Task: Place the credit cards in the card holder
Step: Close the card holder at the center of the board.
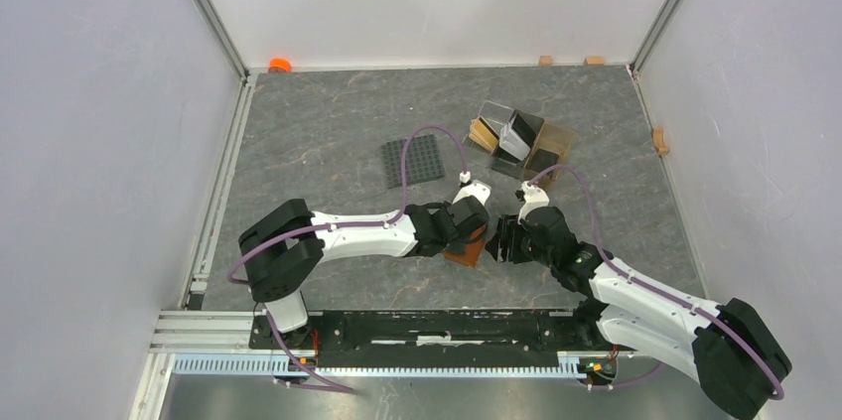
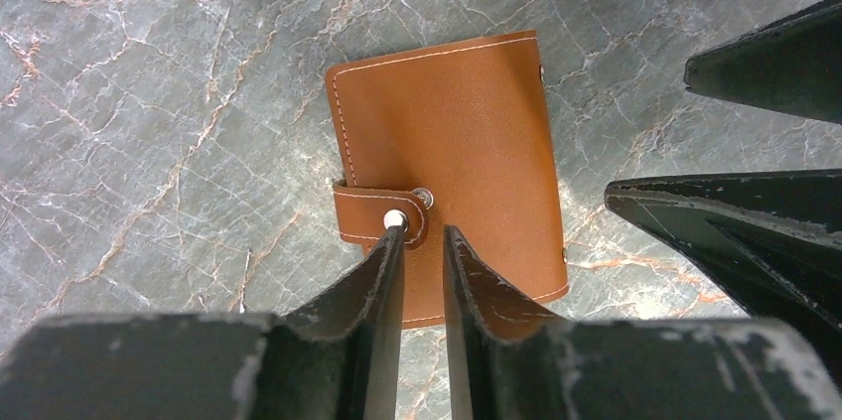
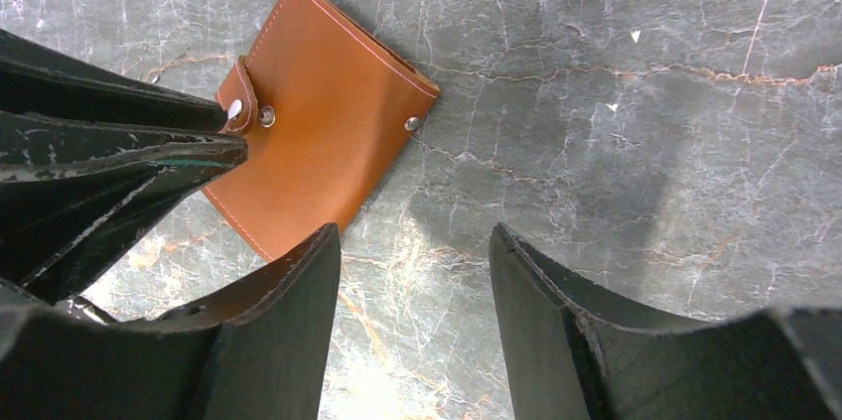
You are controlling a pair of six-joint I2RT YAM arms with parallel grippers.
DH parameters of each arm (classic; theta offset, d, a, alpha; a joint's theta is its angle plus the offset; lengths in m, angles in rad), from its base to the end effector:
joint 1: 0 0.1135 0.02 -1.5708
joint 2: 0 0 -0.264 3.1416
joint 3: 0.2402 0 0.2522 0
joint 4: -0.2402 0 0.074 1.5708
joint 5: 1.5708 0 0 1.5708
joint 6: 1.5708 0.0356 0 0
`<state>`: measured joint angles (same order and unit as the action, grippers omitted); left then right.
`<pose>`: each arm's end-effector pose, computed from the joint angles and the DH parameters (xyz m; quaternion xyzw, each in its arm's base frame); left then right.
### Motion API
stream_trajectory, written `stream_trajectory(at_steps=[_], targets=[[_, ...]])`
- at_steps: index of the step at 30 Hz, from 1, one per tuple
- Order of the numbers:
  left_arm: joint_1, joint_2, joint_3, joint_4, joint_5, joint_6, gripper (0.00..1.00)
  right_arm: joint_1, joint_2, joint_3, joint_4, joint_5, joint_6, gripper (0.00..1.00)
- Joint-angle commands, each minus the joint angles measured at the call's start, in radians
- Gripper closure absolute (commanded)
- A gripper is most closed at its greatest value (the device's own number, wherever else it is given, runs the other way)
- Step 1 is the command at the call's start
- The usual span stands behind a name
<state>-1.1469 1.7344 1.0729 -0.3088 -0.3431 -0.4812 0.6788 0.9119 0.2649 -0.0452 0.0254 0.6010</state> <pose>0.1565 -0.3177 0.1821 0.2598 0.9061 -0.0999 0.3186 0.1363 0.1088 0.1525 -0.0298 0.9045 0.2447 0.3480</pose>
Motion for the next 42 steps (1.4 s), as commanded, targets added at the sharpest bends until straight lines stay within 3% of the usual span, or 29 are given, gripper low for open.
stream_trajectory(at_steps=[1,5,14,31,34,42], targets=[[0.000,-0.001,0.015,0.007,0.005,0.015,0.71,0.002,0.005,-0.005,0.038,-0.010,0.001,0.38],[0.000,0.021,0.028,0.004,-0.014,0.043,0.66,0.002,0.005,-0.009,0.038,-0.009,0.001,0.38],[-0.002,0.033,0.032,0.009,-0.054,0.065,0.70,0.002,0.005,-0.015,0.038,-0.011,0.005,0.38],[-0.004,0.067,0.046,0.023,-0.069,0.098,0.65,0.002,0.006,-0.024,0.065,-0.016,0.007,0.38],[-0.004,0.062,0.039,0.042,-0.075,0.101,0.60,0.003,0.005,-0.025,0.065,-0.017,0.008,0.39],[-0.004,0.066,0.048,0.051,-0.091,0.111,0.63,0.003,0.007,-0.024,0.066,-0.018,0.006,0.39]])
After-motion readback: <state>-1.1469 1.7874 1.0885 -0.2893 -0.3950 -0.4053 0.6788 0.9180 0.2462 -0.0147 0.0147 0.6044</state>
